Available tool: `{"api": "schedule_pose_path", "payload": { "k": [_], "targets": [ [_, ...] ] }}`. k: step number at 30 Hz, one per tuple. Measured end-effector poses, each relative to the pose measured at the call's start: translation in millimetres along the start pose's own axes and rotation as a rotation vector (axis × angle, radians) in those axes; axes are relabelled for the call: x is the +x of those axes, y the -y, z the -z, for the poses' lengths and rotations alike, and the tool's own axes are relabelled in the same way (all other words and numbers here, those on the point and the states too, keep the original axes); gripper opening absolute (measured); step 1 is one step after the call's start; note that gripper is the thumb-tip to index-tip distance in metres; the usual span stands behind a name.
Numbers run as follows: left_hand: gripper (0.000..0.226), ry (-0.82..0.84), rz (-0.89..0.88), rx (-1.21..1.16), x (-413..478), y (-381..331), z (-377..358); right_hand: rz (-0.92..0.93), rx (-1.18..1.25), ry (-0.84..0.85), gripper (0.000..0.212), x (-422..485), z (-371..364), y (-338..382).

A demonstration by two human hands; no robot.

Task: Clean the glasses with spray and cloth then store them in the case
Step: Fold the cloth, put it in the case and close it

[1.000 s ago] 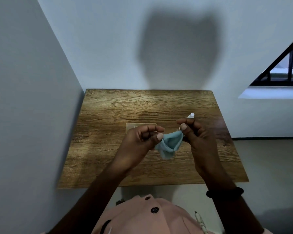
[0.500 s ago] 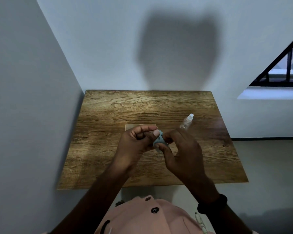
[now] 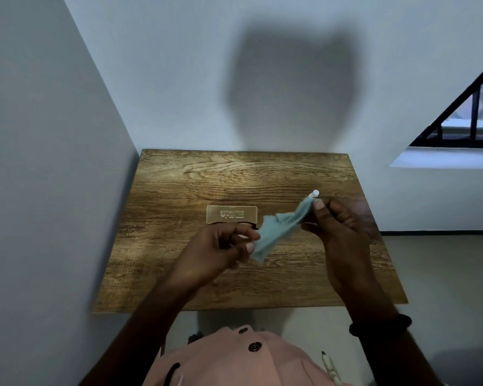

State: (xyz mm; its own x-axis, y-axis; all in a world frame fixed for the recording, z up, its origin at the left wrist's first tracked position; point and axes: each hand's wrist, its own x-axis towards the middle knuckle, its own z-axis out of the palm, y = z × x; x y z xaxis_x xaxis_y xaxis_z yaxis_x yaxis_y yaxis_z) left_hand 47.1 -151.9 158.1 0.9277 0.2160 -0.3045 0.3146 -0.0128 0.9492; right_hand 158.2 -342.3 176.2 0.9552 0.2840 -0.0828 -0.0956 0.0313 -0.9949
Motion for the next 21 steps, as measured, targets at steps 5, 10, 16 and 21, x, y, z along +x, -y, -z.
{"api": "schedule_pose_path", "payload": {
  "k": [5, 10, 16, 21],
  "targets": [
    [0.024, -0.077, -0.142, 0.329, -0.1, -6.5, -10.1, 0.009, 0.014, 0.202, 0.034, 4.5, 8.6, 4.6],
    [0.041, 0.07, -0.346, 0.128, 13.6, -23.5, -27.0, -0.058, 0.143, 0.449, 0.032, 2.5, 8.7, 12.3],
    [0.032, 0.119, -0.38, 0.101, 19.3, -24.2, -27.9, 0.157, -0.164, 0.417, 0.023, -5.5, 12.6, 22.2],
    [0.011, 0.092, -0.374, 0.165, 12.1, -14.9, -22.8, 0.366, -0.405, 0.25, 0.023, -10.5, 15.7, 22.0]
  ]
}}
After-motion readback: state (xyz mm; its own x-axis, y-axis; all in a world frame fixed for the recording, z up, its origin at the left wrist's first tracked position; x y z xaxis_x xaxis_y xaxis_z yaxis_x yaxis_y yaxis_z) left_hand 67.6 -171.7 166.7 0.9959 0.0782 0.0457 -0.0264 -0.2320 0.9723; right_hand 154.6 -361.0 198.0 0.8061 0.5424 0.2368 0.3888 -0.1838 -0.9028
